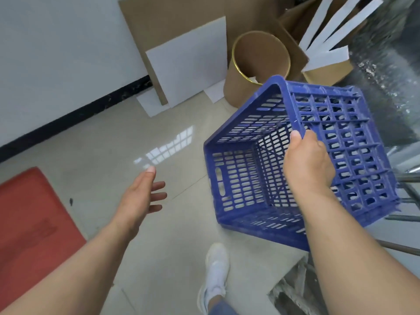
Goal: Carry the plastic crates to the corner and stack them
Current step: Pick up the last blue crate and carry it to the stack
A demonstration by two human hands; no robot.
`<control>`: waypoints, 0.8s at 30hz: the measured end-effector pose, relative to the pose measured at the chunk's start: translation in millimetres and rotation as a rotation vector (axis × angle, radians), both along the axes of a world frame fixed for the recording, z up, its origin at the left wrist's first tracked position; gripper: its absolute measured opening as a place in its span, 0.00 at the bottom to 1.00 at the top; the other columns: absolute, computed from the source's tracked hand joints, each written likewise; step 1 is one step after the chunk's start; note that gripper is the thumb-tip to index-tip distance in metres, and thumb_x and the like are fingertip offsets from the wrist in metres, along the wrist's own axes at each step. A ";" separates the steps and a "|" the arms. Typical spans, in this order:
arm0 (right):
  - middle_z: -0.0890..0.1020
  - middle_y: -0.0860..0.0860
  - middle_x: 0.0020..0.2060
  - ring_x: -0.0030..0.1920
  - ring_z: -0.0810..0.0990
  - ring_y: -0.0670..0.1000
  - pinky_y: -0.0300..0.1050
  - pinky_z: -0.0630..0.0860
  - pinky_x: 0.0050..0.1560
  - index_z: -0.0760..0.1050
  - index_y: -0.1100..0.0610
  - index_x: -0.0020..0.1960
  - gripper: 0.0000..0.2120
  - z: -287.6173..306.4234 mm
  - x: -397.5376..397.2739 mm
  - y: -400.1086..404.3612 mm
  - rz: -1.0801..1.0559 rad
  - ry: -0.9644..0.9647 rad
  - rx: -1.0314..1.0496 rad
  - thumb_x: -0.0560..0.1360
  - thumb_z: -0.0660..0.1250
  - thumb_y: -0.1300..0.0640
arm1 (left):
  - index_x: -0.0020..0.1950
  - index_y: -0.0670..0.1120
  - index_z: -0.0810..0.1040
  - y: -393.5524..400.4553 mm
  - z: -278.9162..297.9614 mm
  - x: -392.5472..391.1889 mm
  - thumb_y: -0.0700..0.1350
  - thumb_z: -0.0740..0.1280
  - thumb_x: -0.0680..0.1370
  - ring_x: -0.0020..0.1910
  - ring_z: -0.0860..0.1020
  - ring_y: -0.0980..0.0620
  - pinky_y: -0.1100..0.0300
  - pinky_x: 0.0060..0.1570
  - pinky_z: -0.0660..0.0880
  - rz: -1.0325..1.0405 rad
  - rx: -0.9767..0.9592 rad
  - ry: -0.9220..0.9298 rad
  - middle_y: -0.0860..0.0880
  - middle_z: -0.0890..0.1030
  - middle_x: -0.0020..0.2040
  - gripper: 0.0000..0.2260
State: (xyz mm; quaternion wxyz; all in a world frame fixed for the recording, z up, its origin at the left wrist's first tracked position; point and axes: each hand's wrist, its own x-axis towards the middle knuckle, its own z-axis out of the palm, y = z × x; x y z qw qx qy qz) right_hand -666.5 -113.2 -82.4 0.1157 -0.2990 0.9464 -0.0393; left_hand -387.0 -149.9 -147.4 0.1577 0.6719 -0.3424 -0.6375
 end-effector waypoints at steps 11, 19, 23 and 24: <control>0.75 0.62 0.61 0.60 0.74 0.63 0.51 0.61 0.46 0.66 0.61 0.68 0.25 24.2 240.4 -25.5 0.275 -0.091 0.011 0.82 0.45 0.45 | 0.72 0.51 0.65 35.2 14.7 222.0 0.56 0.53 0.81 0.52 0.80 0.48 0.51 0.49 0.77 0.190 -0.028 -0.040 0.46 0.78 0.59 0.20; 0.78 0.61 0.53 0.54 0.75 0.63 0.52 0.65 0.45 0.70 0.61 0.60 0.25 41.5 433.5 -33.2 0.479 -0.228 -0.017 0.82 0.44 0.44 | 0.73 0.50 0.65 66.1 8.7 418.9 0.54 0.53 0.82 0.52 0.77 0.45 0.53 0.47 0.74 0.458 0.022 -0.106 0.42 0.77 0.63 0.20; 0.76 0.59 0.48 0.48 0.72 0.61 0.52 0.64 0.46 0.71 0.61 0.56 0.25 42.2 526.9 -36.6 0.595 -0.308 -0.035 0.81 0.44 0.44 | 0.74 0.48 0.64 90.3 6.4 503.4 0.53 0.53 0.82 0.58 0.75 0.45 0.48 0.56 0.71 0.584 0.042 -0.144 0.41 0.75 0.63 0.21; 0.77 0.61 0.49 0.47 0.71 0.60 0.52 0.64 0.46 0.72 0.62 0.55 0.25 42.5 549.5 -37.9 0.617 -0.333 -0.034 0.81 0.44 0.44 | 0.74 0.47 0.63 97.6 5.3 522.8 0.53 0.53 0.82 0.60 0.74 0.45 0.49 0.58 0.70 0.593 0.047 -0.156 0.42 0.75 0.62 0.21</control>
